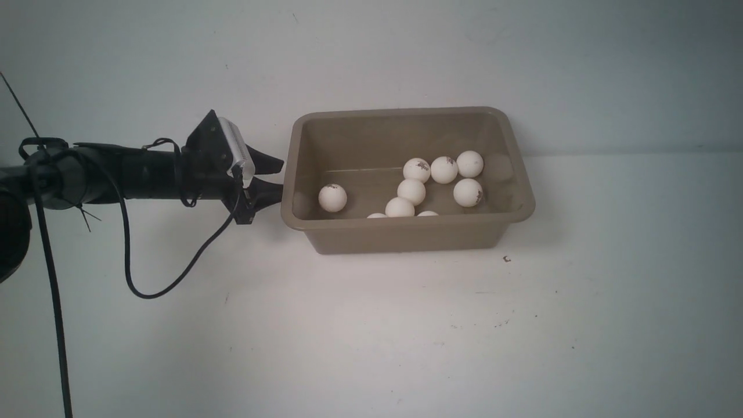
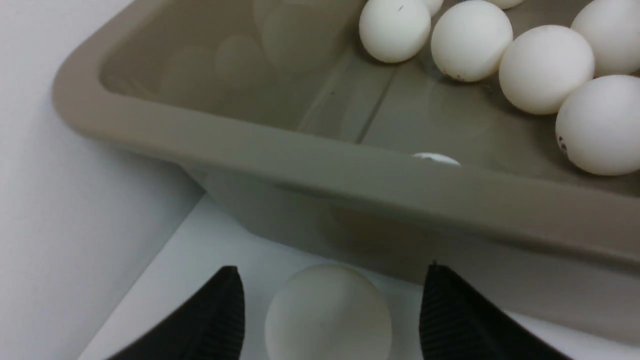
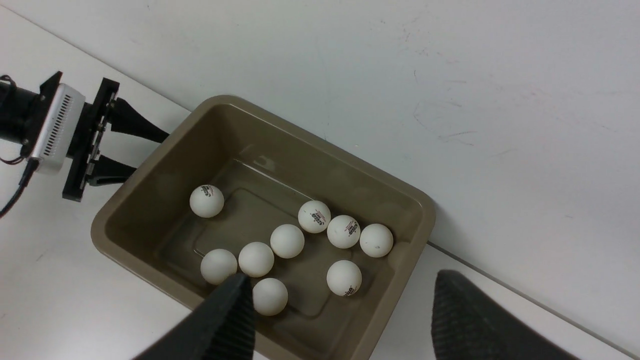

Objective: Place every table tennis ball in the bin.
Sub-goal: Use the left arm to clamp the table tennis ball closest to it

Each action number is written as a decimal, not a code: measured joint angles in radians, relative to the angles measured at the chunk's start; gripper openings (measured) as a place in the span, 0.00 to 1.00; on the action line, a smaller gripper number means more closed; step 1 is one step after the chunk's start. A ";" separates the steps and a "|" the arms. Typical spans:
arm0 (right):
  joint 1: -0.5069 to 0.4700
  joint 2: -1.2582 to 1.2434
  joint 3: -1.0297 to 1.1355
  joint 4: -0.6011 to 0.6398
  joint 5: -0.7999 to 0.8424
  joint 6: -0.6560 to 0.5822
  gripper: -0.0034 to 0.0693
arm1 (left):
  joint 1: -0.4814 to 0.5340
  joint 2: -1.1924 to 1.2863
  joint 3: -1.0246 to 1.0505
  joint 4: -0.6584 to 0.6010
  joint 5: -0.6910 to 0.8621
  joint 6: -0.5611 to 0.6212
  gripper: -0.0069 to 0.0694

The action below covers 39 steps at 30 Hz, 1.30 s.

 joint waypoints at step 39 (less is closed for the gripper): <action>0.000 0.000 0.000 0.065 0.000 -0.001 0.65 | -0.043 0.089 -0.002 -0.258 -0.214 0.118 0.54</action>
